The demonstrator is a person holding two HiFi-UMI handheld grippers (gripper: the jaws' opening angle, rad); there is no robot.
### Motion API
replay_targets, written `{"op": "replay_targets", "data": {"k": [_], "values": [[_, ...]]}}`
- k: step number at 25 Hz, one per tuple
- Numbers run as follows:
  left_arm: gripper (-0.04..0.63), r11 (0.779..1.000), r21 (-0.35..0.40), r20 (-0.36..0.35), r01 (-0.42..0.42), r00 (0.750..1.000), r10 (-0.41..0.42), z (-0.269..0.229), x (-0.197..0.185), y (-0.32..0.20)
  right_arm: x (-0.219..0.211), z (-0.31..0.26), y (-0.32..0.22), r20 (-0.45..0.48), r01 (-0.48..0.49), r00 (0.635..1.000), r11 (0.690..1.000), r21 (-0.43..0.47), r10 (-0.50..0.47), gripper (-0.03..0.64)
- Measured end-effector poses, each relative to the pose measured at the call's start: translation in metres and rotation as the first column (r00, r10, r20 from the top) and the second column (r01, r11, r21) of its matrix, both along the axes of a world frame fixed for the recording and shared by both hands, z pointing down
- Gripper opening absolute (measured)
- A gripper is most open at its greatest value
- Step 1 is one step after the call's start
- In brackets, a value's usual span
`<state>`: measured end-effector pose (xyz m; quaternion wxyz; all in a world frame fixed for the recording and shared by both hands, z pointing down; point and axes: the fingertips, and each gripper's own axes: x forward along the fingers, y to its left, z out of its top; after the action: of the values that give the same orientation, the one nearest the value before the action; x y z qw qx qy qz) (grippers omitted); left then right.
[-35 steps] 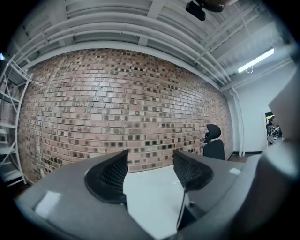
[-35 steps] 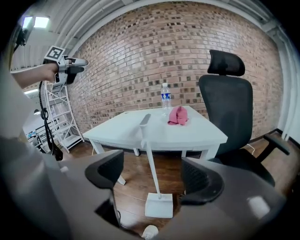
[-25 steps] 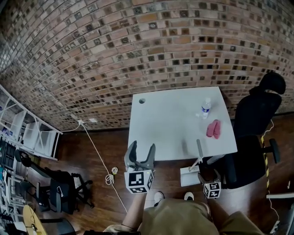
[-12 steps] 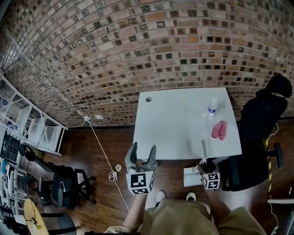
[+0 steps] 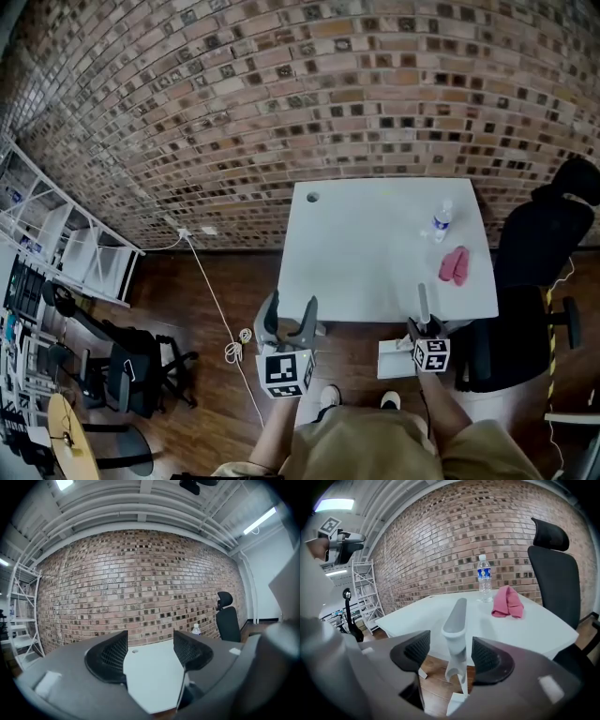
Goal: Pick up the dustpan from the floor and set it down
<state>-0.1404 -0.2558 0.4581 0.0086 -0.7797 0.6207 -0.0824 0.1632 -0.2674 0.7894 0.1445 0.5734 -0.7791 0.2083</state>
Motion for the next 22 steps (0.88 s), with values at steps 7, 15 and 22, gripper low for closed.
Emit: {"op": "replay_targets", "data": {"k": [7, 15, 22], "values": [[0.282, 1.0, -0.007, -0.008, 0.01, 1.0, -0.01, 0.002, -0.011, 0.006, 0.008, 0.011, -0.008, -0.023, -0.105, 0.994, 0.993, -0.051, 0.104, 0.114], [0.282, 1.0, 0.006, -0.032, -0.003, 0.999, 0.003, 0.002, -0.012, 0.008, 0.006, -0.006, 0.007, -0.074, -0.096, 0.993, 0.993, -0.065, 0.091, 0.103], [0.283, 0.999, 0.011, -0.043, -0.043, 0.998, 0.043, 0.004, -0.003, 0.009, 0.004, -0.036, 0.035, -0.118, -0.132, 0.984, 0.991, 0.006, 0.131, 0.106]]}}
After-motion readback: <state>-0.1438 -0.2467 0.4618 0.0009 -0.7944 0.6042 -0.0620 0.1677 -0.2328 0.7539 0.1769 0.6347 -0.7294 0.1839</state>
